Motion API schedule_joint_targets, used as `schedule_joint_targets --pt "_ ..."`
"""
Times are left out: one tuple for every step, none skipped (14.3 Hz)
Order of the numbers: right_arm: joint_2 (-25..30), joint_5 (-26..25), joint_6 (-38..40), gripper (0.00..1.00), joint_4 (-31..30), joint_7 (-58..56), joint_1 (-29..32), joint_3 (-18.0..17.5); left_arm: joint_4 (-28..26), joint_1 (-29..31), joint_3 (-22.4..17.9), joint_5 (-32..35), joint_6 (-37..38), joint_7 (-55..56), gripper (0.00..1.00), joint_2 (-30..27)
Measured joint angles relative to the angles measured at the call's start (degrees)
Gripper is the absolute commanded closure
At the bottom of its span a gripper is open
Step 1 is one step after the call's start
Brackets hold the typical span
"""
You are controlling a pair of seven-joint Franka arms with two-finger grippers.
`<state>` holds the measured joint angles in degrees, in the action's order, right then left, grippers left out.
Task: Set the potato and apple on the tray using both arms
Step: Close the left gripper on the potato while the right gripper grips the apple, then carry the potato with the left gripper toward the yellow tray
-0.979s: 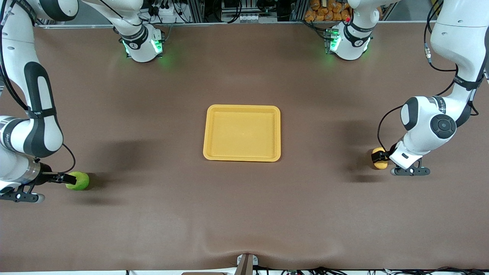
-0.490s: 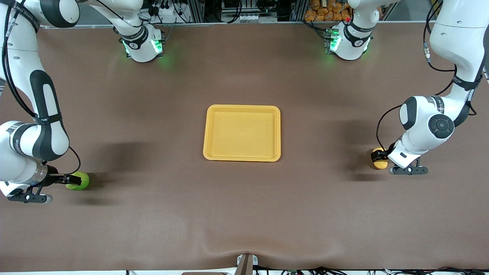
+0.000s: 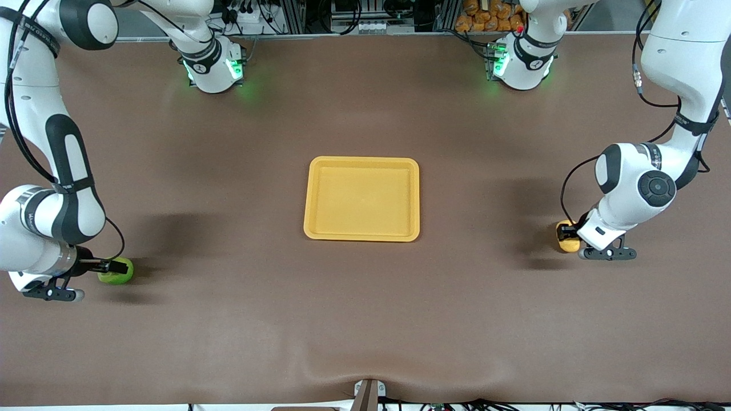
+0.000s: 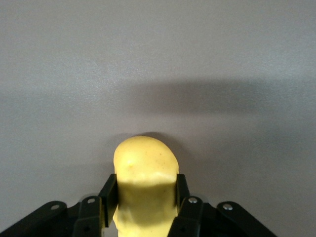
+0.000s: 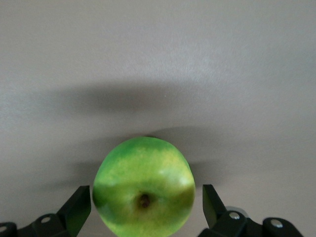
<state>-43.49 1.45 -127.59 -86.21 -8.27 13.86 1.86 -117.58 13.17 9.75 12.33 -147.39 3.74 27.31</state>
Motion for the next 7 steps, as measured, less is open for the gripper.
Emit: schedule_joint_targets --pt "-0.61 1.35 -0.26 0.01 0.00 -0.26 0.26 0.00 -0.01 -0.01 0.13 0.00 0.17 -0.04 0.87 -0.06" --pt "-1.16 2.37 -0.60 0.54 0.01 -0.53 0.44 0.00 -0.01 -0.04 0.31 0.00 0.50 -0.08 0.87 -0.23" --pt "-1.59 2.91 -0.87 0.72 0.02 -0.97 0.54 0.00 0.01 -0.04 0.69 0.12 1.26 -0.09 0.88 -0.61" --pt "-1.84 3.09 -1.01 0.88 0.07 -1.79 0.55 -0.01 0.05 -0.01 1.62 0.14 2.71 -0.09 0.89 -1.33" --pt "-1.79 3.20 -1.01 1.00 0.29 -2.59 0.58 -0.02 0.12 -0.02 2.94 0.14 4.96 -0.04 0.89 -2.33" --pt "-1.81 3.33 -1.00 1.00 0.40 -3.25 0.66 -0.03 0.22 -0.06 4.27 0.15 7.27 0.08 0.89 -3.52" --pt "-1.81 3.43 -1.00 1.00 0.46 -3.71 0.77 -0.02 0.27 -0.08 5.55 0.15 9.25 0.20 0.90 -4.83"
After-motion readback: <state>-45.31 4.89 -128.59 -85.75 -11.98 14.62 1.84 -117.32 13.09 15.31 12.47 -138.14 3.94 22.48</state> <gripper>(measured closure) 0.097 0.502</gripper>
